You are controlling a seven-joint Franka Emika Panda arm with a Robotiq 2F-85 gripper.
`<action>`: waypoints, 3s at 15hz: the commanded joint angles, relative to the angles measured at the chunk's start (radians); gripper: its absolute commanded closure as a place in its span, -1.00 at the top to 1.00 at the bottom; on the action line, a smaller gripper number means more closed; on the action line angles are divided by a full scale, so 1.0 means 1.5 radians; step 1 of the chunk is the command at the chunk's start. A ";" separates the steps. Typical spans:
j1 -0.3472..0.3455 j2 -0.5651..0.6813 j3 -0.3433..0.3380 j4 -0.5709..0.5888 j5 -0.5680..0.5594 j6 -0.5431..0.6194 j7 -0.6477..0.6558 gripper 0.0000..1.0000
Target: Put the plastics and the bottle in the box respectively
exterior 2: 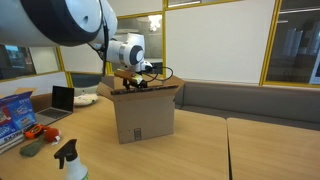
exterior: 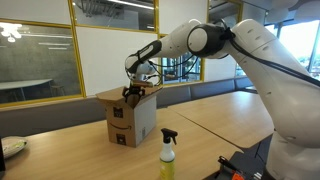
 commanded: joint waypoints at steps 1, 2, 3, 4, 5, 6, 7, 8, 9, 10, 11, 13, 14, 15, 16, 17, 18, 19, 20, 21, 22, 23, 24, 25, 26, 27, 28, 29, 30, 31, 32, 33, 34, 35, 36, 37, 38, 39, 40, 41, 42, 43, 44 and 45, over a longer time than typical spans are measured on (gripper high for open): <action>0.013 -0.083 -0.017 -0.068 0.003 0.005 0.011 1.00; 0.016 -0.110 -0.019 -0.092 0.001 0.010 0.015 1.00; 0.020 -0.139 -0.022 -0.121 -0.001 0.015 0.018 1.00; 0.025 -0.170 -0.025 -0.150 -0.006 0.021 0.024 1.00; 0.032 -0.203 -0.030 -0.181 -0.014 0.028 0.035 1.00; 0.038 -0.239 -0.033 -0.216 -0.020 0.032 0.045 1.00; 0.045 -0.273 -0.037 -0.247 -0.030 0.032 0.059 1.00; 0.051 -0.307 -0.039 -0.277 -0.041 0.029 0.072 1.00; 0.059 -0.341 -0.041 -0.308 -0.058 0.026 0.092 1.00; 0.065 -0.375 -0.040 -0.340 -0.077 0.018 0.109 1.00; 0.066 -0.410 -0.034 -0.372 -0.087 0.005 0.115 1.00; 0.070 -0.477 -0.021 -0.440 -0.102 -0.015 0.123 1.00; 0.070 -0.511 -0.014 -0.474 -0.102 -0.026 0.122 1.00; 0.071 -0.537 -0.007 -0.502 -0.100 -0.043 0.121 1.00; 0.071 -0.565 -0.001 -0.530 -0.097 -0.058 0.118 1.00; 0.070 -0.586 0.006 -0.554 -0.094 -0.075 0.116 1.00; 0.069 -0.604 0.013 -0.577 -0.093 -0.088 0.118 1.00; 0.069 -0.619 0.018 -0.597 -0.086 -0.103 0.109 1.00; 0.069 -0.631 0.022 -0.618 -0.078 -0.115 0.100 1.00; 0.068 -0.638 0.025 -0.636 -0.077 -0.120 0.100 1.00; 0.068 -0.645 0.027 -0.654 -0.072 -0.125 0.093 1.00; 0.069 -0.650 0.027 -0.670 -0.066 -0.125 0.085 1.00; 0.069 -0.649 0.028 -0.683 -0.061 -0.123 0.081 1.00; 0.069 -0.649 0.027 -0.700 -0.053 -0.116 0.073 1.00; 0.071 -0.647 0.026 -0.712 -0.045 -0.112 0.062 1.00; 0.072 -0.644 0.025 -0.725 -0.037 -0.105 0.049 1.00; 0.072 -0.642 0.023 -0.737 -0.029 -0.099 0.035 1.00; 0.073 -0.638 0.022 -0.744 -0.020 -0.096 0.023 1.00; 0.074 -0.638 0.021 -0.756 -0.012 -0.090 0.008 1.00; 0.075 -0.636 0.022 -0.764 -0.006 -0.087 -0.004 1.00; 0.076 -0.634 0.022 -0.772 0.002 -0.081 -0.017 1.00; 0.077 -0.634 0.022 -0.781 0.008 -0.075 -0.030 1.00; 0.078 -0.634 0.022 -0.788 0.012 -0.068 -0.042 1.00; 0.080 -0.636 0.022 -0.796 0.016 -0.060 -0.056 1.00; 0.082 -0.637 0.023 -0.803 0.022 -0.052 -0.069 1.00; 0.084 -0.637 0.025 -0.809 0.025 -0.045 -0.077 1.00; 0.088 -0.636 0.027 -0.815 0.028 -0.038 -0.086 1.00; 0.092 -0.635 0.028 -0.821 0.033 -0.030 -0.094 1.00; 0.096 -0.632 0.030 -0.825 0.037 -0.025 -0.101 1.00; 0.101 -0.628 0.032 -0.829 0.037 -0.020 -0.104 1.00; 0.106 -0.626 0.034 -0.832 0.039 -0.015 -0.106 1.00; 0.110 -0.623 0.036 -0.835 0.039 -0.009 -0.107 1.00; 0.114 -0.621 0.039 -0.839 0.039 -0.004 -0.107 1.00; 0.117 -0.619 0.042 -0.842 0.037 0.003 -0.105 1.00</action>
